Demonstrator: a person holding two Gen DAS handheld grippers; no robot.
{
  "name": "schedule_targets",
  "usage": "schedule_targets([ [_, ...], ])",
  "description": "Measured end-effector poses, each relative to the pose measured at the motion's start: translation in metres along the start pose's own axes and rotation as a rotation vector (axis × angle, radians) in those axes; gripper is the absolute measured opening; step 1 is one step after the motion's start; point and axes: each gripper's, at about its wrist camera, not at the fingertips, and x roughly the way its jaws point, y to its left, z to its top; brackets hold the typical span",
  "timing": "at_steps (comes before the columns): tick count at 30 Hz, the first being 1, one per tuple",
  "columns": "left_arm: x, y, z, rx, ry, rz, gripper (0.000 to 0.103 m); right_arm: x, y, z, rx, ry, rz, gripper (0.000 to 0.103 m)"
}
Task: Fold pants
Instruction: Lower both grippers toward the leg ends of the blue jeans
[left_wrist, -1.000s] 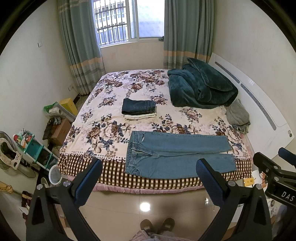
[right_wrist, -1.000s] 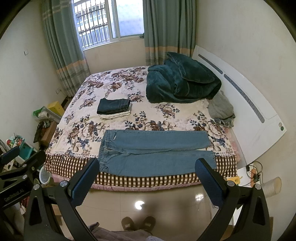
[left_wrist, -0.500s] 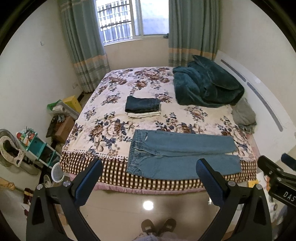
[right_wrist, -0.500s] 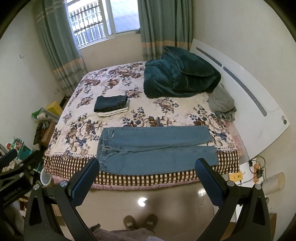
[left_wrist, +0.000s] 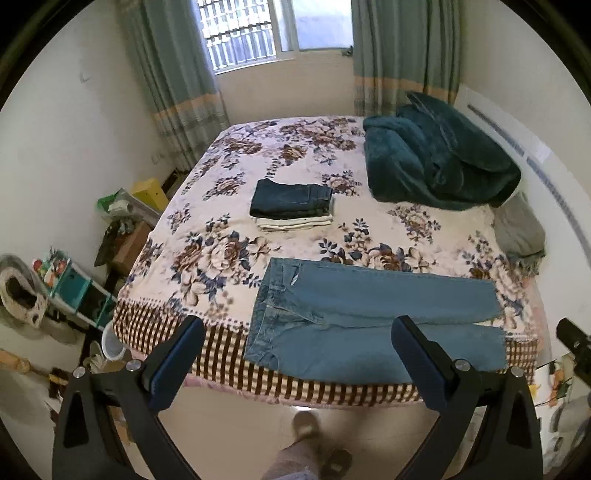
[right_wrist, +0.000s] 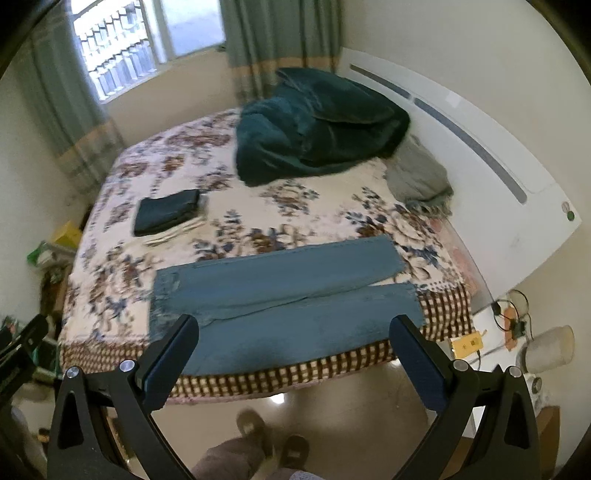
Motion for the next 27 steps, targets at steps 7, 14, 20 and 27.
schedule_targets([
  [7,0.084,-0.040,0.044,0.064,0.067,-0.028,0.103,0.114,-0.031,0.063,0.117,0.089,-0.077,0.103],
  [14,0.195,-0.070,0.101,0.075,0.161,-0.048,0.103,0.244,-0.060,0.115,0.212,0.211,-0.156,0.103],
  [20,0.300,-0.084,0.122,0.019,0.293,-0.002,0.103,0.358,-0.061,0.145,0.302,0.297,-0.197,0.103],
  [27,0.450,-0.084,0.110,-0.160,0.612,0.039,0.103,0.516,-0.091,0.159,0.466,0.453,-0.232,0.103],
])
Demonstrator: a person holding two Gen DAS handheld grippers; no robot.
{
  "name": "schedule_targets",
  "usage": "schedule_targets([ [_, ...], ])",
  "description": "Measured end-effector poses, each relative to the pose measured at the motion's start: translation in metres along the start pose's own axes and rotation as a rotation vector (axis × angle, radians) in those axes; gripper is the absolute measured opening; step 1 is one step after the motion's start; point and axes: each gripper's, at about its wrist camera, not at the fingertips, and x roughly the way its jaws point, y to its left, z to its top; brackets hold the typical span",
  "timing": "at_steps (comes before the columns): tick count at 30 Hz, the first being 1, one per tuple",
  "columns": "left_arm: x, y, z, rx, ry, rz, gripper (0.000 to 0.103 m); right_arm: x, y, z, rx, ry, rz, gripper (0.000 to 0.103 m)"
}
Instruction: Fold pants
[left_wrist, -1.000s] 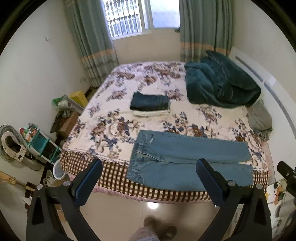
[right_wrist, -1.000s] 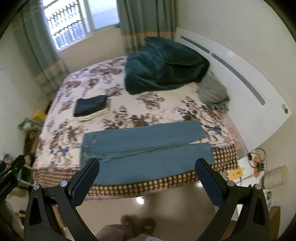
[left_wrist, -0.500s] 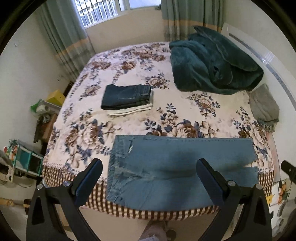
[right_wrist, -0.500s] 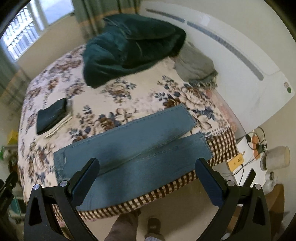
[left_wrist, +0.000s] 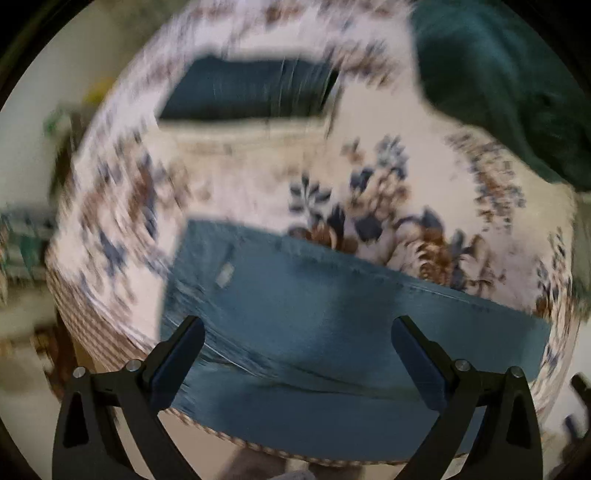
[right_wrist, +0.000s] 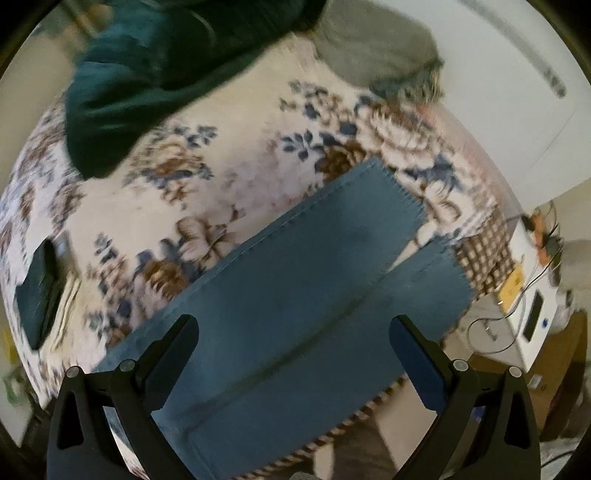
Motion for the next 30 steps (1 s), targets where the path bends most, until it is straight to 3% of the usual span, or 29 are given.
schedule_targets([
  [4,0.073,0.009,0.036,-0.170,0.146,-0.007,0.103,0.077,0.006,0.041,0.069,0.086,-0.033,0.103],
  [11,0.159,0.023,0.084,-0.386,0.237,0.071,0.103,0.193,0.004,0.084,0.162,0.238,-0.108,0.103],
  [17,0.204,0.027,0.099,-0.458,0.315,0.149,0.103,0.235,0.011,0.098,0.151,0.265,-0.179,0.103],
  [24,0.219,0.024,0.102,-0.473,0.318,0.129,0.103,0.264,0.027,0.099,0.130,0.306,-0.197,0.100],
  [26,0.215,0.023,0.101,-0.463,0.282,0.103,0.096,0.267,0.027,0.097,0.137,0.315,-0.180,0.093],
  [29,0.200,0.032,0.095,-0.462,0.205,0.072,0.059,0.271,0.026,0.097,0.148,0.329,-0.138,0.072],
  [30,0.194,0.036,0.092,-0.469,0.189,0.078,0.036,0.270,0.026,0.096,0.142,0.324,-0.127,0.065],
])
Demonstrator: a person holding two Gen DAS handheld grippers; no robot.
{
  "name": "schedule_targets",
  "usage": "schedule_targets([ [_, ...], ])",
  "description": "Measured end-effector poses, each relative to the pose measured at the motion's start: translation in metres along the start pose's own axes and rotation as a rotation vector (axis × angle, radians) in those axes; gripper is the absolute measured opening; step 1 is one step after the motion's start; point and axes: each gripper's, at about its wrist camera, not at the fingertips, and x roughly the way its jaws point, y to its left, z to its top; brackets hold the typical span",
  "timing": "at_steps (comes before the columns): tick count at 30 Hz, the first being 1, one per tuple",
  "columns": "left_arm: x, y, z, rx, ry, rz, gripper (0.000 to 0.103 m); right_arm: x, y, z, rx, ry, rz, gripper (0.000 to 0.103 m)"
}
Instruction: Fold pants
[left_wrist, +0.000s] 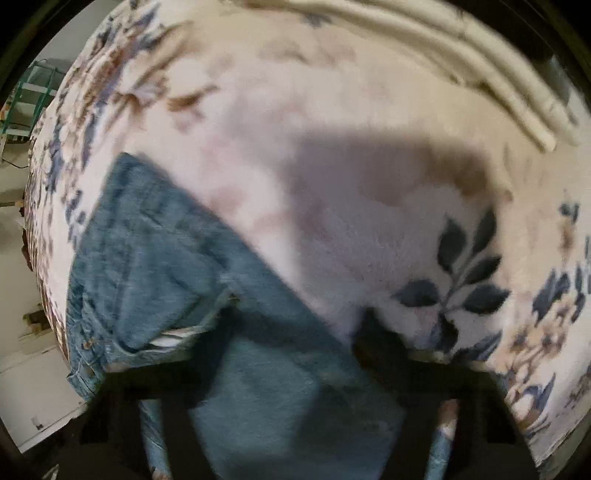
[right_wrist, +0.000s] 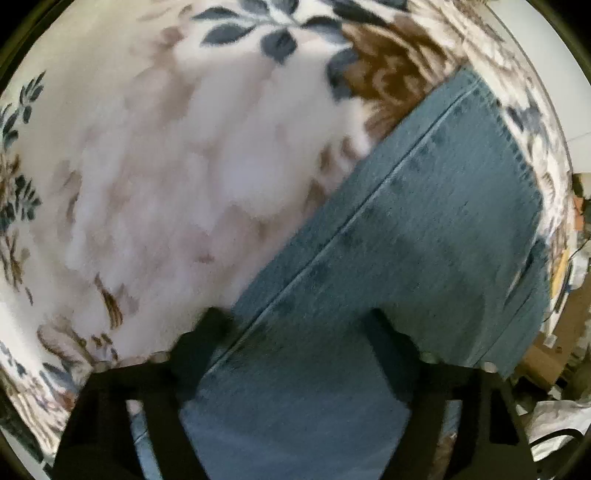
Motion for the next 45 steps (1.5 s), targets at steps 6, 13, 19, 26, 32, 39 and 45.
schedule_targets([
  [6,-0.033,0.037,-0.022,-0.070,-0.086,-0.229,0.006,-0.013,-0.007,-0.015,-0.042,-0.030,0.055,0.022],
  [13,-0.079,0.080,-0.067,-0.087,-0.187,-0.369,0.005,-0.048,-0.028,-0.046,-0.081,-0.087,0.142,0.013],
  [19,-0.102,0.151,-0.107,-0.084,-0.247,-0.454,0.005,-0.096,-0.059,-0.092,-0.087,-0.135,0.236,0.011],
  [26,-0.115,0.246,-0.165,-0.071,-0.245,-0.529,0.004,-0.143,-0.130,-0.137,-0.088,-0.205,0.304,0.010],
  [32,-0.084,0.297,-0.215,-0.016,-0.216,-0.548,0.004,-0.147,-0.203,-0.200,-0.110,-0.261,0.274,0.010],
  [39,0.005,0.347,-0.249,-0.087,-0.118,-0.514,0.004,-0.077,-0.262,-0.255,-0.099,-0.224,0.240,0.009],
  [45,0.067,0.342,-0.252,-0.080,-0.093,-0.469,0.005,-0.007,-0.289,-0.258,-0.056,-0.185,0.219,0.010],
])
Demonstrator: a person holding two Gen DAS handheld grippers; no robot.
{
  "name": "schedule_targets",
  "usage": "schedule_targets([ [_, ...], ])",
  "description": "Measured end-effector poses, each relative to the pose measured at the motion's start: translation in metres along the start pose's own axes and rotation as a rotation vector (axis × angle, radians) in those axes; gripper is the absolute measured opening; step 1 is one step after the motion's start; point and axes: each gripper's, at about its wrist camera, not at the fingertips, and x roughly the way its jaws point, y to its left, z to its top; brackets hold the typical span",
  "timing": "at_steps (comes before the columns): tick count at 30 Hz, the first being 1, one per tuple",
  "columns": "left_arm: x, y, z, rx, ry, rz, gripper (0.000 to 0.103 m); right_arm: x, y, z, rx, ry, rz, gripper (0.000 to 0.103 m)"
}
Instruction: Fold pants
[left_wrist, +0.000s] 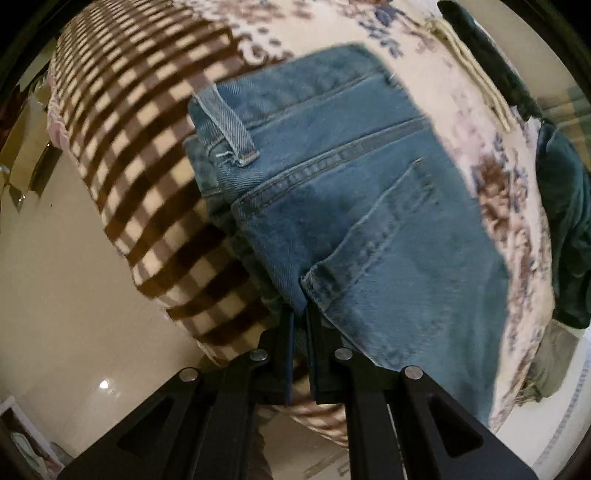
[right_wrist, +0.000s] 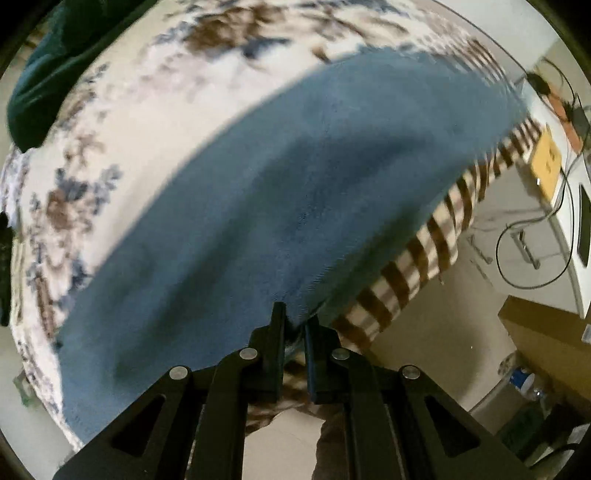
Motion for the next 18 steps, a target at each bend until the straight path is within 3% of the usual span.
schedule_targets([
  [2,0.002,-0.003,-0.001,0.004,-0.012,0.033,0.010,0.014,-0.017,0.002,0.038,0.048,0.030,0.022],
  [4,-0.007,-0.012,-0.006,0.029,-0.044,0.085,0.013,0.022,-0.037,0.004,0.068,0.086,0.053,0.065],
  [5,-0.012,-0.016,-0.009,0.036,-0.061,0.098,0.015,0.021,-0.049,0.005,0.085,0.083,0.084,0.066],
  [7,-0.029,-0.023,-0.014,0.055,-0.107,0.136,0.039,0.012,-0.069,0.007,0.102,0.070,0.119,0.066],
  [10,-0.054,-0.047,-0.026,0.117,-0.174,0.176,0.065,-0.014,-0.095,0.018,0.105,0.003,0.150,0.066],
  [15,-0.065,-0.118,-0.061,0.324,-0.241,0.250,0.077,-0.048,-0.125,0.070,0.116,-0.127,0.220,0.066],
  [18,-0.050,-0.171,-0.089,0.446,-0.238,0.248,0.077,-0.040,-0.141,0.114,0.188,-0.126,0.224,0.066],
])
